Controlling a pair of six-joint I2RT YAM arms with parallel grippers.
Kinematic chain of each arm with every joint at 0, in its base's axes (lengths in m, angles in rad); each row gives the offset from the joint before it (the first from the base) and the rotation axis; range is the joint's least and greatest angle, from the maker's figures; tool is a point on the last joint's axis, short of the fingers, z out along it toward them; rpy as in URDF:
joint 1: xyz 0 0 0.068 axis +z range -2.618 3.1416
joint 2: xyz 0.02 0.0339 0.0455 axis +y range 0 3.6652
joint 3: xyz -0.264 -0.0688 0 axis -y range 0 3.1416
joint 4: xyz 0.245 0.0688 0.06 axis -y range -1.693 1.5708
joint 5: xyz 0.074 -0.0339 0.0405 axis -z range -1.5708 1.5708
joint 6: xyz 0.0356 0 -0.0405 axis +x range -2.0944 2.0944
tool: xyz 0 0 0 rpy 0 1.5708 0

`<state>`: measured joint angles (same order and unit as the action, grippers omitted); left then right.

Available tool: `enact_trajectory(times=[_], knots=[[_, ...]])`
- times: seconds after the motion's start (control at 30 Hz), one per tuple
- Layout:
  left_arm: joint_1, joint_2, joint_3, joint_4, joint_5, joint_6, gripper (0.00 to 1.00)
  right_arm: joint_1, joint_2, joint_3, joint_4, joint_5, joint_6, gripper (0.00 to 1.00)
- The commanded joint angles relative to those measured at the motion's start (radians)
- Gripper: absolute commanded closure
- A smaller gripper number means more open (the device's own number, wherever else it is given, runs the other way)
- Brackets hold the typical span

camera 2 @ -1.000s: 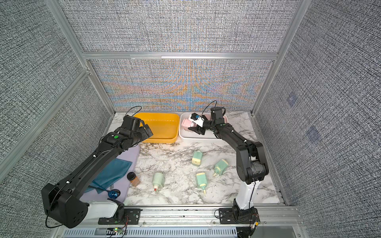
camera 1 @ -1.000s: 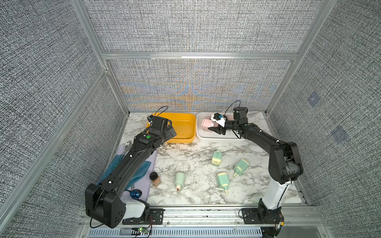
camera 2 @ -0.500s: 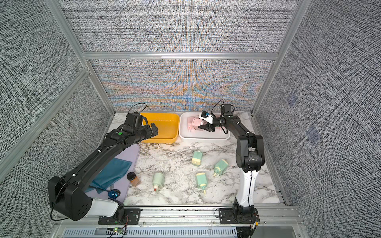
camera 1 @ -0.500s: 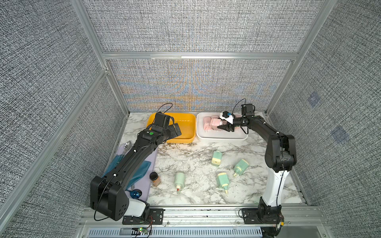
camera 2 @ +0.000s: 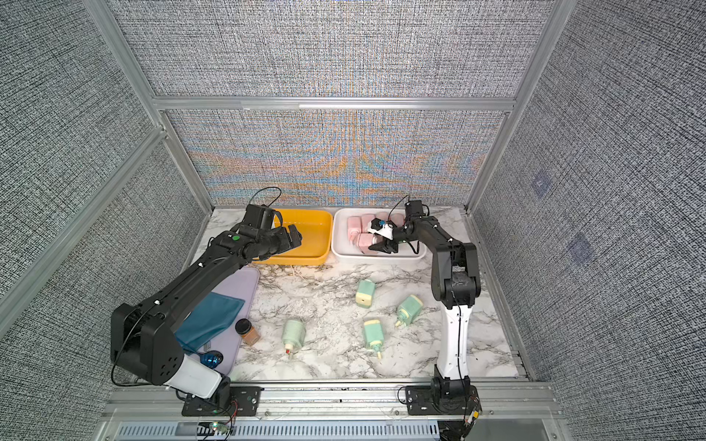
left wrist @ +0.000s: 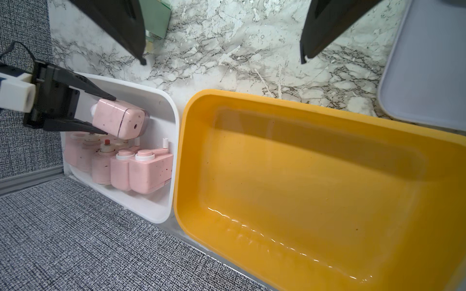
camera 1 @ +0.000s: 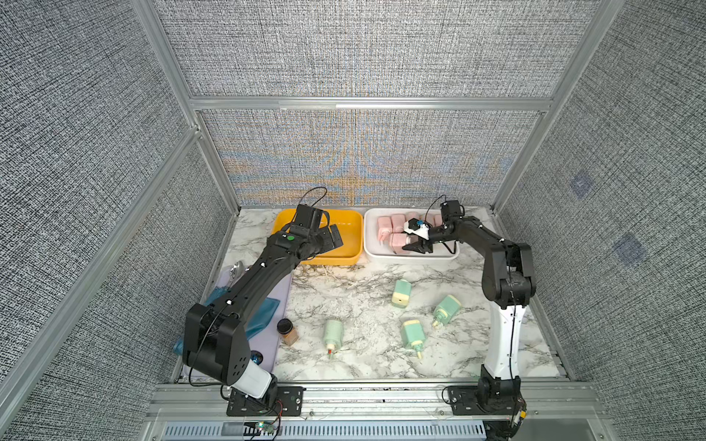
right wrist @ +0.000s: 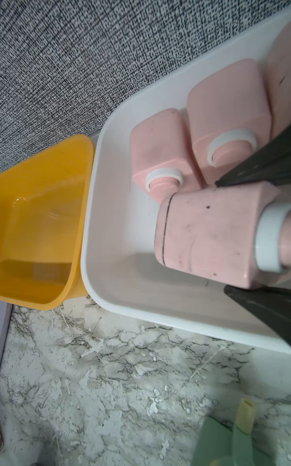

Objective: Place the pencil sharpeners by color into the storage box
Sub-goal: Place the pencil sharpener in the storage box.

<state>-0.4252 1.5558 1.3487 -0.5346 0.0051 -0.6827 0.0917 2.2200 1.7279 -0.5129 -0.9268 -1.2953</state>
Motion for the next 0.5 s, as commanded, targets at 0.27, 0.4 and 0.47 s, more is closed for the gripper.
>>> enact_trajectory(times=[0.27, 0.4, 0.47], knots=[[0.001, 0.042, 0.039, -0.025, 0.024, -0.003, 0.01, 0.022, 0.049, 0.066, -0.09, 0.013, -0.085, 0.71], [0.001, 0.05, 0.04, -0.032, 0.021, -0.005, 0.01, 0.025, 0.069, 0.092, -0.122, 0.063, -0.09, 0.54], [0.0, 0.05, 0.038, -0.034, 0.017, -0.005, 0.01, 0.03, 0.076, 0.097, -0.135, 0.1, -0.098, 0.51]])
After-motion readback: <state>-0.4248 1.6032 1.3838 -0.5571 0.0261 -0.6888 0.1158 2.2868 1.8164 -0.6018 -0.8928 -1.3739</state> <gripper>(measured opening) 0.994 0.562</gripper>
